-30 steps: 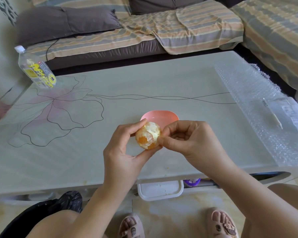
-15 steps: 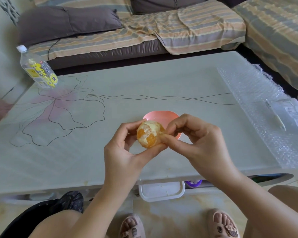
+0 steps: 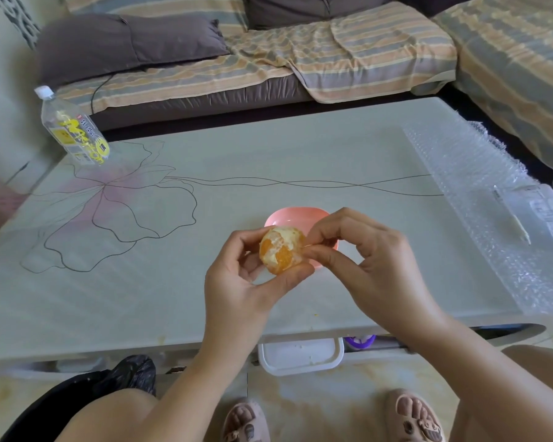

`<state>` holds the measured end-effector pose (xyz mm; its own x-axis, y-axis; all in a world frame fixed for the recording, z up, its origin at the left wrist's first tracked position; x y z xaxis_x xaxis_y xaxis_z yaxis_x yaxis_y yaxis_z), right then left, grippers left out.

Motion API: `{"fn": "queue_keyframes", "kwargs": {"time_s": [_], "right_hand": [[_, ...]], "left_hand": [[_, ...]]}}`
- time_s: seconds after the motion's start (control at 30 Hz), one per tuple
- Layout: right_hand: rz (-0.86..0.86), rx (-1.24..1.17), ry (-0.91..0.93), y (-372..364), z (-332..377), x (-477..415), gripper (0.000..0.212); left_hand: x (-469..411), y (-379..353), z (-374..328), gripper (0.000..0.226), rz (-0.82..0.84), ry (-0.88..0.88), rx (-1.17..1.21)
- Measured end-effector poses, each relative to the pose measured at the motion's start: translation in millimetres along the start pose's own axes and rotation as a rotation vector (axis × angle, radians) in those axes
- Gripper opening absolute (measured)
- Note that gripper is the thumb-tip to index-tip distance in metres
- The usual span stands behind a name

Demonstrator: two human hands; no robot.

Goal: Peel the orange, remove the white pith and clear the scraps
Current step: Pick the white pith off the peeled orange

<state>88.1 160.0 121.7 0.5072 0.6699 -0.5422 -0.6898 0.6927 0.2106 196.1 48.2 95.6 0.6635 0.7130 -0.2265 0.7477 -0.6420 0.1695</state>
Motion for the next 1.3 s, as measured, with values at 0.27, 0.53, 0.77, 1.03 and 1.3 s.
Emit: {"fn": "queue_keyframes", "kwargs": {"time_s": [0.27,0.53,0.77,1.03,1.3], "right_hand": [[0.039,0.033,-0.015,8.7,-0.6,3.9,0.016],[0.125,-0.040,-0.123,17.7,-4.8,13.2,0.006],[0.067,0.028,-0.544,43.1,-47.5,8.8,0.014],[0.151,0.238,-0.878,60.1,-99.1,14.8,0.013],[0.201,0.308,-0.888,48.2,-107.5,19.3,0.013]], "left_hand": [[0.4,-14.5,8.3,0.045,0.077,0.105,0.118],[-5.7,-24.2,21.8,0.074,0.106,0.284,0.277],[-16.0,-34.0,28.7,0.084,0.139,0.374,0.398],[-15.8,-39.8,49.6,0.053,0.198,0.489,0.329],[-15.6,-37.2,54.5,0.058,0.240,0.598,0.423]]}}
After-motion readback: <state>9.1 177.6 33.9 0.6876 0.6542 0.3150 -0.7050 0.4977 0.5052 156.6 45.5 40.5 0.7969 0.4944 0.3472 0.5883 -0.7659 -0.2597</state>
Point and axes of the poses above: each hand's wrist, its own x-axis away from the middle knuckle, its own y-axis out of the back of the hand, z = x × y, the point moved 3 cm from there along -x, towards the middle knuckle, and after that the axes turned 10 degrees about -x, right-handed, at the moved point
